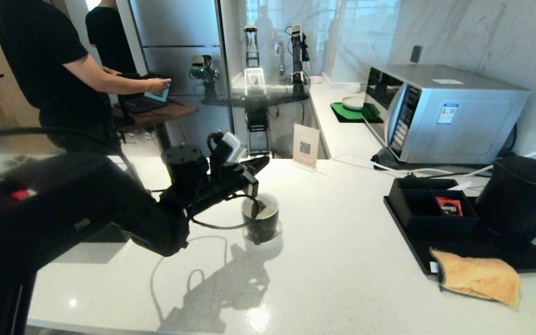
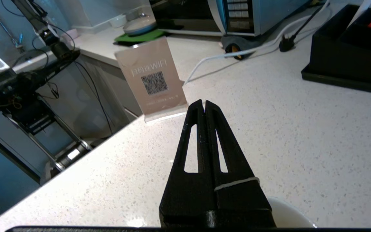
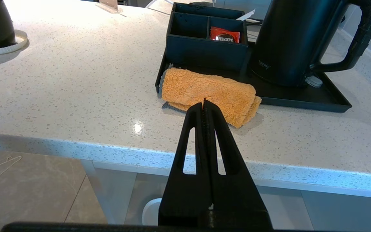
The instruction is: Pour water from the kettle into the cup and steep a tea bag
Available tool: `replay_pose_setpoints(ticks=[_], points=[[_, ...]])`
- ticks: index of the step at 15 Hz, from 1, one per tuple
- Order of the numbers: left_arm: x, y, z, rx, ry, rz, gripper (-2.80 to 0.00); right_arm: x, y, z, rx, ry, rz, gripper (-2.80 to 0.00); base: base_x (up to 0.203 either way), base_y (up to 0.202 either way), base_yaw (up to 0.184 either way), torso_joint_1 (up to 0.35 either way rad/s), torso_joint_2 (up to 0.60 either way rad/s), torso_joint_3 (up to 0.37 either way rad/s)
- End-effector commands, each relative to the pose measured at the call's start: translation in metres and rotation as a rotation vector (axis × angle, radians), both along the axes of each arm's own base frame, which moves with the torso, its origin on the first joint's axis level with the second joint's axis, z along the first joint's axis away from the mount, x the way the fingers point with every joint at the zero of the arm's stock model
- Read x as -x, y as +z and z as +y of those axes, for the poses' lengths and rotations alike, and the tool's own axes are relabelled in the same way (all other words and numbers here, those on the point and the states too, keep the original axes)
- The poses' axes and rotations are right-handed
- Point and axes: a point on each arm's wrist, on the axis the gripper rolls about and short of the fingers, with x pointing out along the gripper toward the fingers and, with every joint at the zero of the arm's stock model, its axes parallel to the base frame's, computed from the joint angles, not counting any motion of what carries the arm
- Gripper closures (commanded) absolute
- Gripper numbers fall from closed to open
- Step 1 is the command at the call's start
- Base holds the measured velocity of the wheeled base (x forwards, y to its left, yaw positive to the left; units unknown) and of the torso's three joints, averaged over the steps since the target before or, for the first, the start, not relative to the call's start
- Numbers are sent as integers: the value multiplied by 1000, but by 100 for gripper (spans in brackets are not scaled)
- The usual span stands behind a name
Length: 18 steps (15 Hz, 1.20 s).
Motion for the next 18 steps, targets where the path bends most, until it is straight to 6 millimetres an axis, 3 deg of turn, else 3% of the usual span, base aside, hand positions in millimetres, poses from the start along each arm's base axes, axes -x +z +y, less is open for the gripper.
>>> replay_pose_setpoints(ticks=[1, 10, 18], points=[[-5, -22, -3, -19, -2, 40, 0, 0, 0, 0, 1, 1, 0, 0, 0, 0, 0, 0, 0, 0], [-2, -46, -4, -33, -7, 70, 0, 0, 0, 0, 1, 1, 0, 0, 0, 0, 0, 0, 0, 0], [4, -9, 1, 0, -2, -6, 0, 0, 0, 0, 1, 1, 0, 0, 0, 0, 0, 0, 0, 0]])
